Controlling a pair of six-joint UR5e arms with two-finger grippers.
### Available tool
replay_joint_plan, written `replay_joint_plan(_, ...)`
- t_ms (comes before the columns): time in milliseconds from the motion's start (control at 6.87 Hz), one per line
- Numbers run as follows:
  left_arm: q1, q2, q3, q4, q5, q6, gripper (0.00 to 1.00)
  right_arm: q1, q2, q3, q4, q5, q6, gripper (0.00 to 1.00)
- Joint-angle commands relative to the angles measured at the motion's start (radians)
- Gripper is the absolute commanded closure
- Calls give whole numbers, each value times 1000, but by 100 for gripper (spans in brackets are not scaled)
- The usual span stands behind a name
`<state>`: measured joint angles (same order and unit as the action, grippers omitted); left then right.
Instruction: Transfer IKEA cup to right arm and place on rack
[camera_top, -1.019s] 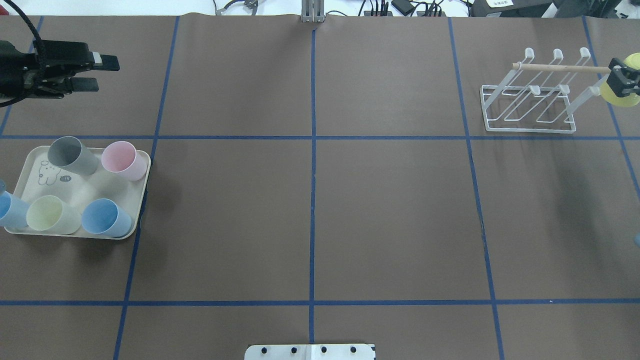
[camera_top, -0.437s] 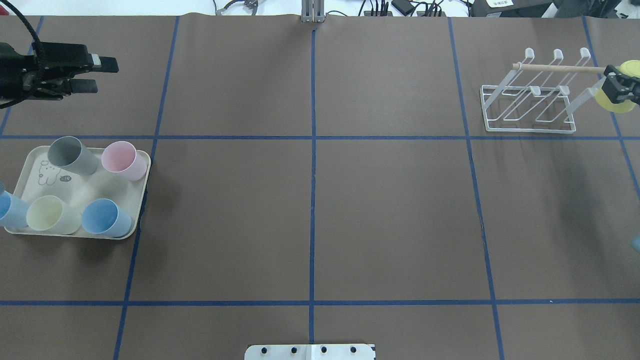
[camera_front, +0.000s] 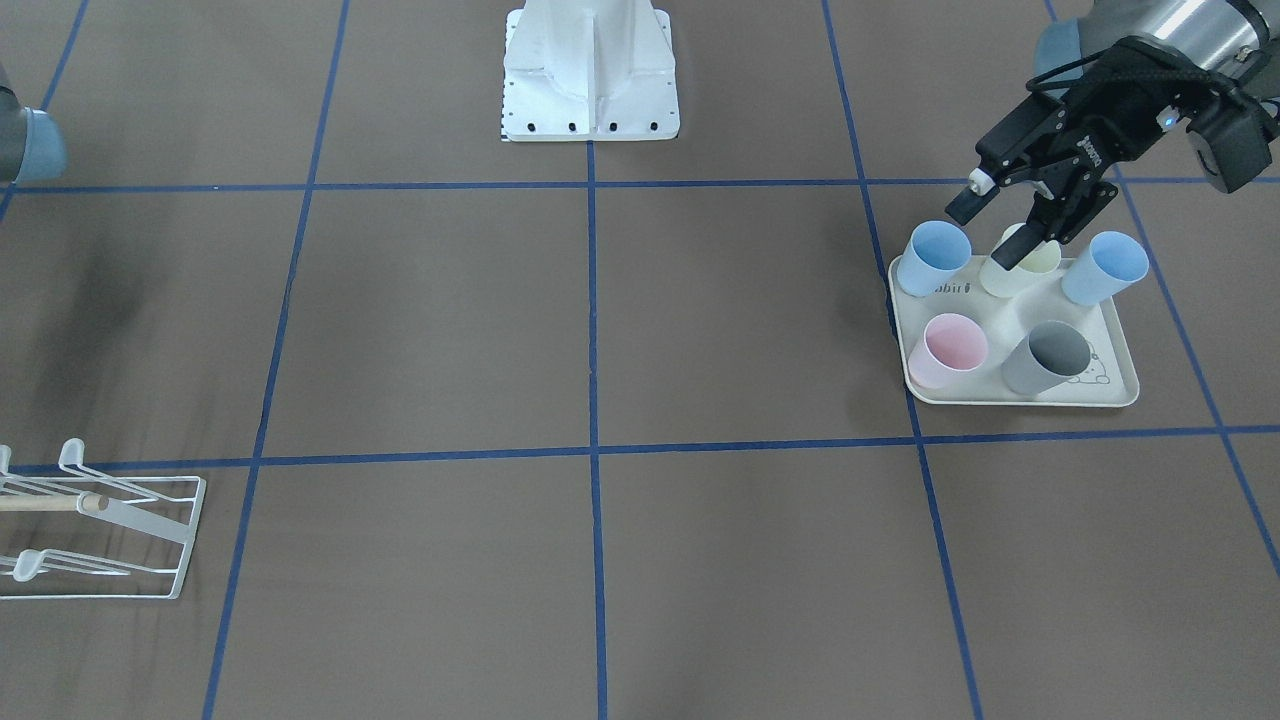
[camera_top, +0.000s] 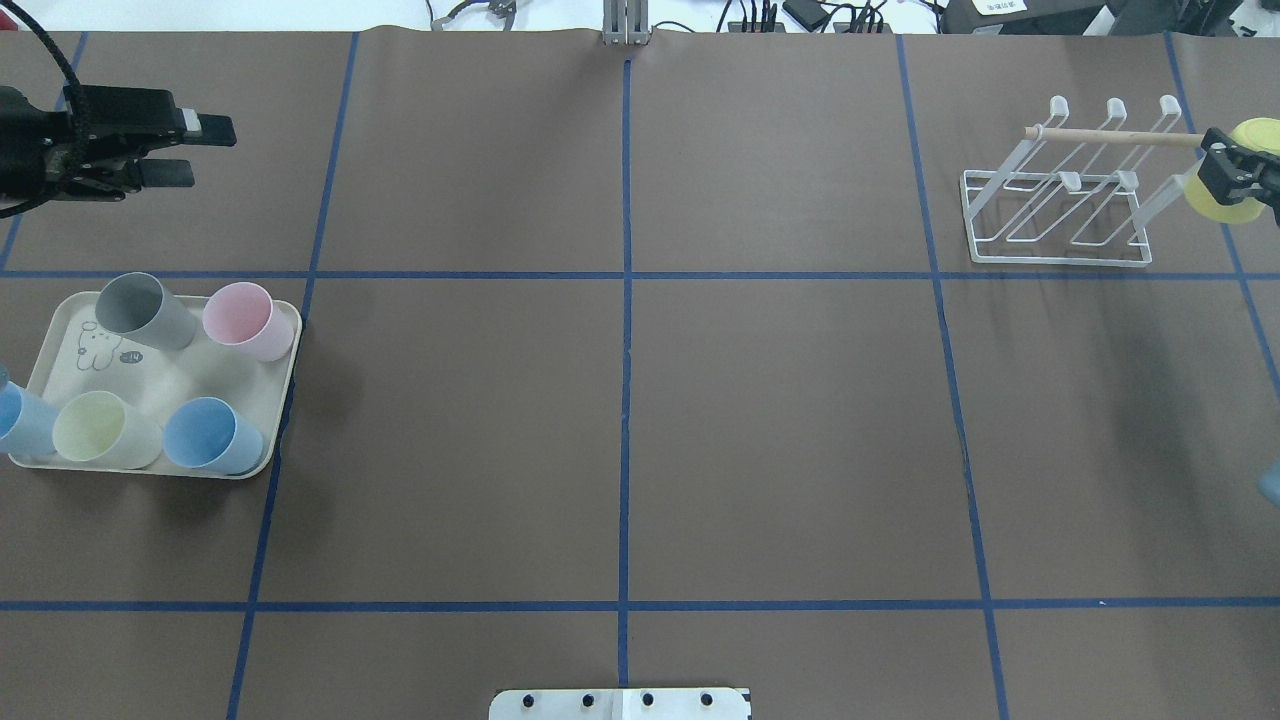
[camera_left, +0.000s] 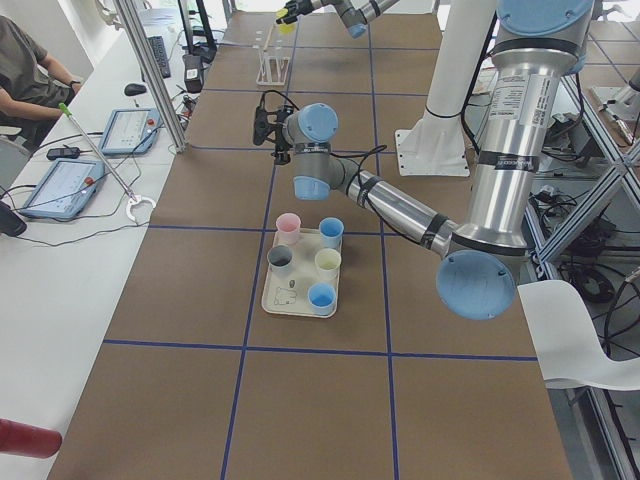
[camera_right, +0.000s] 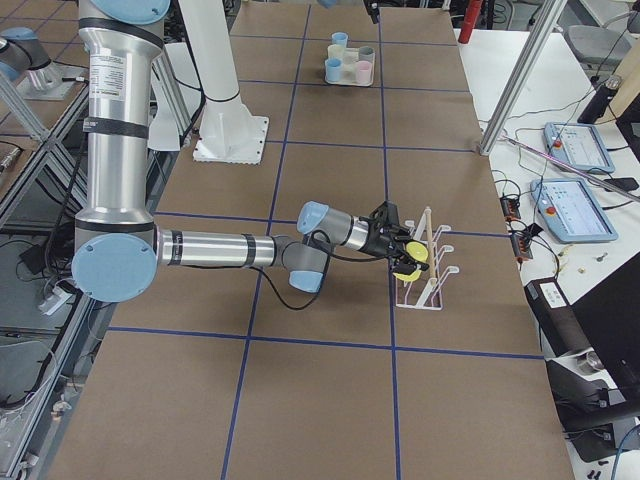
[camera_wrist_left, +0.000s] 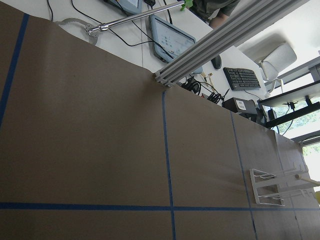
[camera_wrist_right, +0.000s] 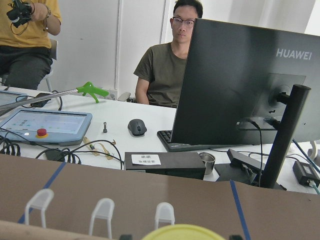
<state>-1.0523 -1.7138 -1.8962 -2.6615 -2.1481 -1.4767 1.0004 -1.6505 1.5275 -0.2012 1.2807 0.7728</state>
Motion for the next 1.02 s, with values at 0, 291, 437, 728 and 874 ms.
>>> replay_joint_plan(0, 0, 0, -1, 0, 1, 0, 0, 1, 0, 8, 2, -1, -1, 100)
replay_joint_plan(291, 0, 6, -7, 0, 1, -2, 0, 1, 6, 7, 0, -6, -1, 100)
replay_joint_plan(437, 0, 6, -9, 0, 1, -2, 0, 0, 18, -4, 0, -7, -1, 100)
replay_joint_plan(728, 0, 6, -9, 0, -1, -2, 0, 0, 31, -12, -6, -7, -1, 100)
replay_joint_plan(874, 0, 8, -9, 0, -1, -2, 0, -2, 34, -13, -6, -7, -4, 100)
